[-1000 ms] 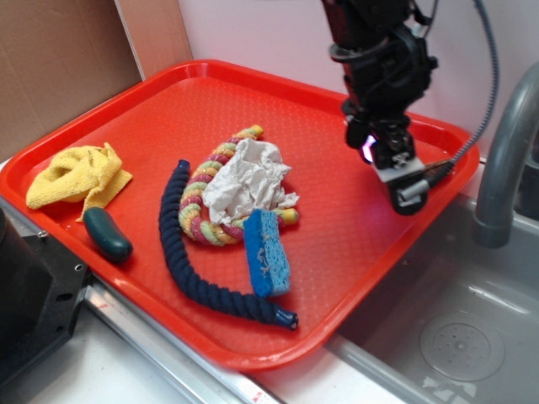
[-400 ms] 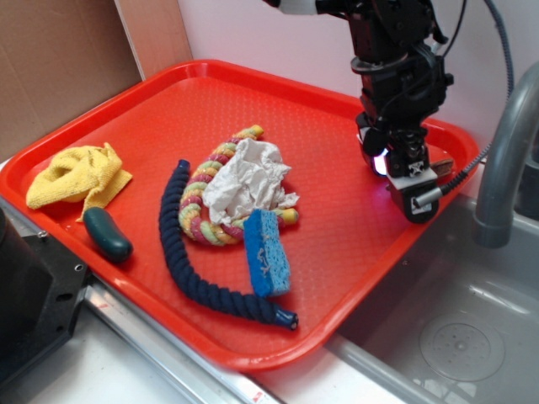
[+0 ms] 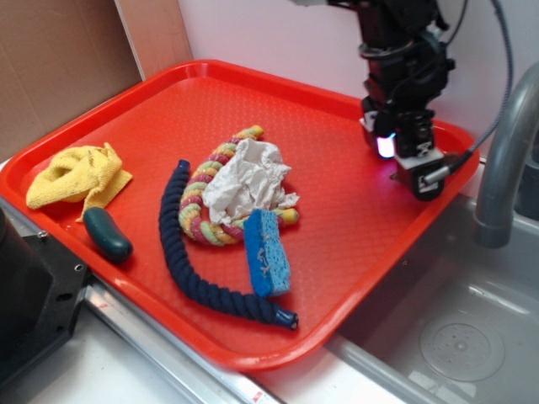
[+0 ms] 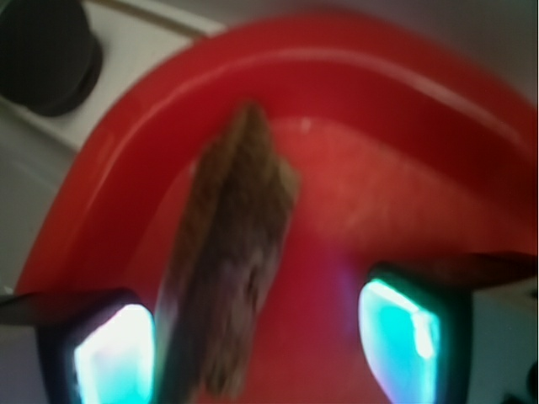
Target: Grab the wood chip.
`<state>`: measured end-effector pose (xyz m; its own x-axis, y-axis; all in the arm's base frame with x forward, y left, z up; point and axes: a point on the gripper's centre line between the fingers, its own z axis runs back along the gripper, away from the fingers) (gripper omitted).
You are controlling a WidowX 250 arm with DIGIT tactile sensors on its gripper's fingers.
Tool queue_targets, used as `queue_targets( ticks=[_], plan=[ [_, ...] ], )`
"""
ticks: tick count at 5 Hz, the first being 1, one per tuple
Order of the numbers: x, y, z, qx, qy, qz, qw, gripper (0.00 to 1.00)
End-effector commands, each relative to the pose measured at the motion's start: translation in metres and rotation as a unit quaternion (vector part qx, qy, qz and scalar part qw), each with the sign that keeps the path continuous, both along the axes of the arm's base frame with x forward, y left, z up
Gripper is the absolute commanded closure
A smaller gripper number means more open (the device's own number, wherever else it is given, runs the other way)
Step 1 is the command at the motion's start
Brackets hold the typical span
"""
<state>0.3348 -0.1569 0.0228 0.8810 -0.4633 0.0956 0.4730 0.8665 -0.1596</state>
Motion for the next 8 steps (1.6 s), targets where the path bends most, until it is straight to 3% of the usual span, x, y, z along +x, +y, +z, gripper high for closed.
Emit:
queue_targets(
  ticks=[1, 2, 3, 4, 5, 6, 7, 8],
  plan=[
    [-0.006, -0.032, 0.008, 0.034, -0.026, -0.016, 0.999, 1.00],
    [-0.016, -0.028, 0.025, 0.034, -0.046, -0.003, 0.998, 1.00],
    [-0.041, -0.013, 0.066, 0.021, -0.072, 0.040, 0.996, 1.00],
    [-0.077, 0.019, 0.114, -0.007, -0.080, 0.135, 0.988, 1.00],
    [-0.097, 0.059, 0.148, 0.017, -0.061, 0.256, 0.965, 1.00],
    [-0.100, 0.107, 0.176, -0.003, -0.041, 0.376, 0.926, 1.00],
    [-0.090, 0.125, 0.204, 0.034, -0.036, 0.473, 0.880, 1.00],
    [-0.103, 0.156, 0.218, 0.034, -0.046, 0.487, 0.871, 1.00]
  ],
)
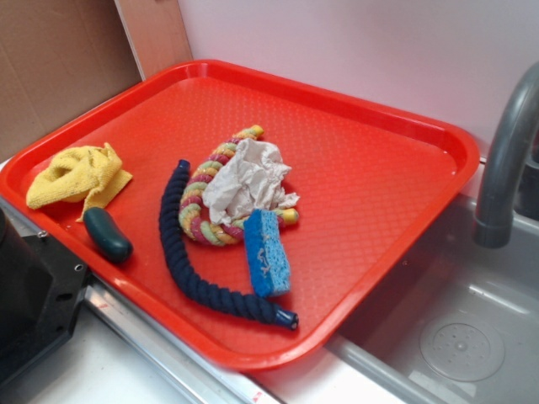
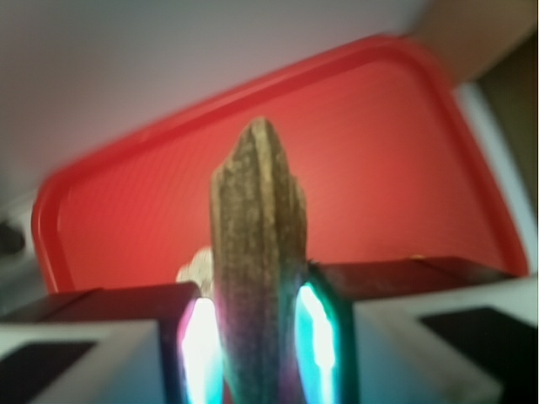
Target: Grab the wood chip.
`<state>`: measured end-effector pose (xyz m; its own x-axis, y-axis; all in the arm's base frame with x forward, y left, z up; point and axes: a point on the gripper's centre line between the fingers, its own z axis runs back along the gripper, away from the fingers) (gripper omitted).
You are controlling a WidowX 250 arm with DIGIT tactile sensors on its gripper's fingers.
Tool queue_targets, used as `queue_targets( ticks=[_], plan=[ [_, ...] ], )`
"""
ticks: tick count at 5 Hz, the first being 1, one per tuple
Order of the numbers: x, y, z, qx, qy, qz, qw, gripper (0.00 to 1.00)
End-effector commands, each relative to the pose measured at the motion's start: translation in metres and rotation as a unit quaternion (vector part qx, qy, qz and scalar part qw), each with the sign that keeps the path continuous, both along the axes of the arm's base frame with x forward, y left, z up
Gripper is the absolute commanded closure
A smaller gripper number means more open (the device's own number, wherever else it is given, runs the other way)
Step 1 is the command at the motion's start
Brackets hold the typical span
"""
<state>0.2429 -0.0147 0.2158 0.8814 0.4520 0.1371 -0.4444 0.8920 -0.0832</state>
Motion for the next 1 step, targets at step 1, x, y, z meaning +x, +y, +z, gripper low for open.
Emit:
queue_targets(
  ticks=[1],
  plan=[
    [-0.0085, 0.0134, 0.0132, 0.031, -0.006, 0.017, 0.999, 1.00]
  ],
)
